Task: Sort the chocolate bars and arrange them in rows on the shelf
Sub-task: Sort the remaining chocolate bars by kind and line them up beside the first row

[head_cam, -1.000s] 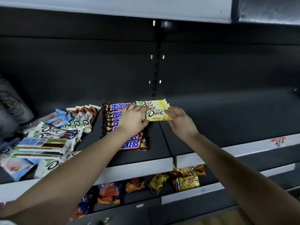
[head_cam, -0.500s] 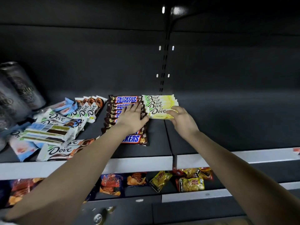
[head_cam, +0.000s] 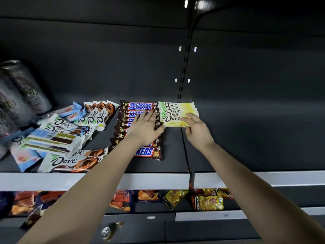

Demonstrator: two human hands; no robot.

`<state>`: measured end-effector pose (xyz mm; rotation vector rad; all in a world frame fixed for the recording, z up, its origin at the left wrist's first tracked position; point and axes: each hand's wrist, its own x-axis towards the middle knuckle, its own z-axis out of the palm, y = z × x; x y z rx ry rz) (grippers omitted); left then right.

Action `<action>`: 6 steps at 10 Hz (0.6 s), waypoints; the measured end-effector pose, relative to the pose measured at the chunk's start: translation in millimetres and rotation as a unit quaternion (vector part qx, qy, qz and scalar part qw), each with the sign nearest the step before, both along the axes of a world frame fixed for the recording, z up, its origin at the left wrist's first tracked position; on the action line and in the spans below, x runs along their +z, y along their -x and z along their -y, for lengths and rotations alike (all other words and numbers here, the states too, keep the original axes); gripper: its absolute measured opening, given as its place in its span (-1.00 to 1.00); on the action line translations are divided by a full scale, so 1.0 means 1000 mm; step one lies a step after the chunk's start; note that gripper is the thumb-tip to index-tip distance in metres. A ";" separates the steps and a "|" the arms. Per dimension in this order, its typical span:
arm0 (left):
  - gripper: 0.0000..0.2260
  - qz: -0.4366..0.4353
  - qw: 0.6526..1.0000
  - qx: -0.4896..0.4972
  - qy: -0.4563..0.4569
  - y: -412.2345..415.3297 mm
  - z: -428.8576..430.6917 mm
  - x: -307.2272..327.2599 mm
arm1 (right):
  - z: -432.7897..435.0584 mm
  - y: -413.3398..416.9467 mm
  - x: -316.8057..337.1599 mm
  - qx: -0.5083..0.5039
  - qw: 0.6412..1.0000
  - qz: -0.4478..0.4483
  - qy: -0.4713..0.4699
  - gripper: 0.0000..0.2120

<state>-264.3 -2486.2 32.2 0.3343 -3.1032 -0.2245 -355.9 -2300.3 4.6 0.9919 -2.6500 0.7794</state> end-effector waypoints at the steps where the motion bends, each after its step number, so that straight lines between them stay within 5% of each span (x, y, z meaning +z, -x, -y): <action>1: -0.38 -0.003 1.000 -0.003 -0.001 0.000 0.000 0.000 | 0.001 -0.001 -0.001 -0.006 1.000 -0.016 0.000 -0.62; 6: -0.38 -0.001 1.000 -0.006 -0.003 0.000 0.001 -0.001 | 0.000 -0.005 0.001 -0.053 0.997 -0.044 -0.024 -0.68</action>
